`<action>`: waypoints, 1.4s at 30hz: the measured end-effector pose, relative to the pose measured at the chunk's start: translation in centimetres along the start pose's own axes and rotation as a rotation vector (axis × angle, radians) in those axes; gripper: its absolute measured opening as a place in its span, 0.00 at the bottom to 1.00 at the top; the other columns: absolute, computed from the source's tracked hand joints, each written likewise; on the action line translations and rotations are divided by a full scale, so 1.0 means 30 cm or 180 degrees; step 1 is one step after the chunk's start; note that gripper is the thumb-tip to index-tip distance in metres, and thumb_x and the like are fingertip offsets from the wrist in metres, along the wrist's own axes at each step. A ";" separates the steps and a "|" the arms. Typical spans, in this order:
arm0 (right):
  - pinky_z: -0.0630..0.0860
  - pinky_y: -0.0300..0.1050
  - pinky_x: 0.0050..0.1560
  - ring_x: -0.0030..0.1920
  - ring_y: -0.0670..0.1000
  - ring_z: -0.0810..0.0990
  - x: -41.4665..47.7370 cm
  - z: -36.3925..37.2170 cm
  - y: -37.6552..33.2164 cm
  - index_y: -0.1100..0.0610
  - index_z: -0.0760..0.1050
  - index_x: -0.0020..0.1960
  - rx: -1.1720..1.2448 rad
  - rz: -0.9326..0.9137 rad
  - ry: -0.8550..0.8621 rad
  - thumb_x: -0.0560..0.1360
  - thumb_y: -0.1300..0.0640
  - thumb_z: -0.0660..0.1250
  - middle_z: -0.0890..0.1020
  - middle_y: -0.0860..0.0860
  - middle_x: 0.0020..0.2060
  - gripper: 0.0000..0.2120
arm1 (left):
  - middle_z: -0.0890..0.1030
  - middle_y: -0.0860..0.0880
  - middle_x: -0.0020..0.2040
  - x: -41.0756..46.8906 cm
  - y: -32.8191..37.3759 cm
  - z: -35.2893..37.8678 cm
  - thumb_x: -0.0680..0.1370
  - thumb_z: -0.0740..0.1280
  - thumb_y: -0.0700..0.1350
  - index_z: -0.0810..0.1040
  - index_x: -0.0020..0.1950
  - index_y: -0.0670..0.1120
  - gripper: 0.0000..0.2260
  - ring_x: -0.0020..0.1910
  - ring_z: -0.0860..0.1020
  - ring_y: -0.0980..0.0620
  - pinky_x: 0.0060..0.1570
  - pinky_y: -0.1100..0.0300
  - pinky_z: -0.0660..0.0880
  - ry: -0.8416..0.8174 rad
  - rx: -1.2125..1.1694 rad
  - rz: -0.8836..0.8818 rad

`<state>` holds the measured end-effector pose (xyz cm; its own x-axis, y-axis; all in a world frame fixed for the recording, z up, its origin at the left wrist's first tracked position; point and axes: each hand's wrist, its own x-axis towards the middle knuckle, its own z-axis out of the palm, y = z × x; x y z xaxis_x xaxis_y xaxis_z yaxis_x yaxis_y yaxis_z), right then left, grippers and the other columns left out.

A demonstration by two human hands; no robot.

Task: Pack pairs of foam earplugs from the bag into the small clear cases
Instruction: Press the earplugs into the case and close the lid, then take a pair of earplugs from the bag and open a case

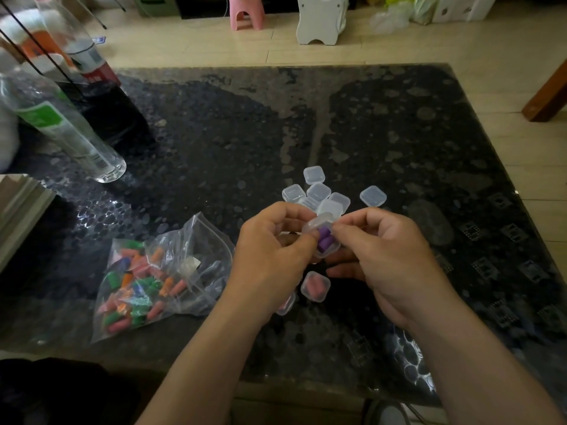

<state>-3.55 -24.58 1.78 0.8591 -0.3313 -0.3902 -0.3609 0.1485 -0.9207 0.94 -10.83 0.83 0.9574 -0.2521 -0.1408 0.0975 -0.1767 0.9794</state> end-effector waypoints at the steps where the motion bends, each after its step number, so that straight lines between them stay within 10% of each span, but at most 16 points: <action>1: 0.83 0.47 0.38 0.39 0.55 0.88 -0.002 0.000 0.001 0.60 0.81 0.49 -0.0028 -0.0044 0.0000 0.78 0.63 0.71 0.87 0.56 0.37 0.01 | 0.86 0.47 0.44 0.000 -0.001 -0.001 0.76 0.75 0.37 0.84 0.48 0.50 0.07 0.42 0.87 0.48 0.42 0.57 0.84 -0.0041 0.0003 0.0042; 10: 0.83 0.46 0.36 0.38 0.52 0.88 0.000 -0.002 0.004 0.58 0.81 0.47 -0.0212 -0.0154 0.0210 0.73 0.62 0.77 0.87 0.54 0.38 0.07 | 0.88 0.51 0.42 -0.010 0.016 -0.003 0.76 0.69 0.33 0.87 0.50 0.48 0.12 0.43 0.87 0.53 0.45 0.59 0.83 -0.0213 0.0031 0.0138; 21: 0.83 0.43 0.40 0.43 0.50 0.88 0.003 0.004 0.002 0.55 0.84 0.48 0.0093 -0.0057 0.0068 0.83 0.59 0.62 0.88 0.50 0.41 0.12 | 0.87 0.48 0.45 -0.011 0.037 -0.010 0.75 0.77 0.38 0.85 0.49 0.46 0.06 0.41 0.86 0.40 0.44 0.35 0.81 0.0074 -0.0290 -0.0340; 42: 0.84 0.44 0.39 0.38 0.46 0.87 0.024 0.102 0.011 0.52 0.83 0.48 -0.0223 -0.0194 0.0144 0.75 0.58 0.75 0.87 0.49 0.40 0.03 | 0.87 0.51 0.45 -0.025 0.012 -0.099 0.77 0.72 0.36 0.83 0.50 0.52 0.10 0.44 0.86 0.52 0.43 0.52 0.85 0.0441 0.0395 0.0134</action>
<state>-1.96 -21.92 1.21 0.8635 -0.3796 -0.3320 -0.3344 0.0618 -0.9404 1.05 -7.89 1.71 0.9890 -0.1298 -0.0704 0.0305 -0.2868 0.9575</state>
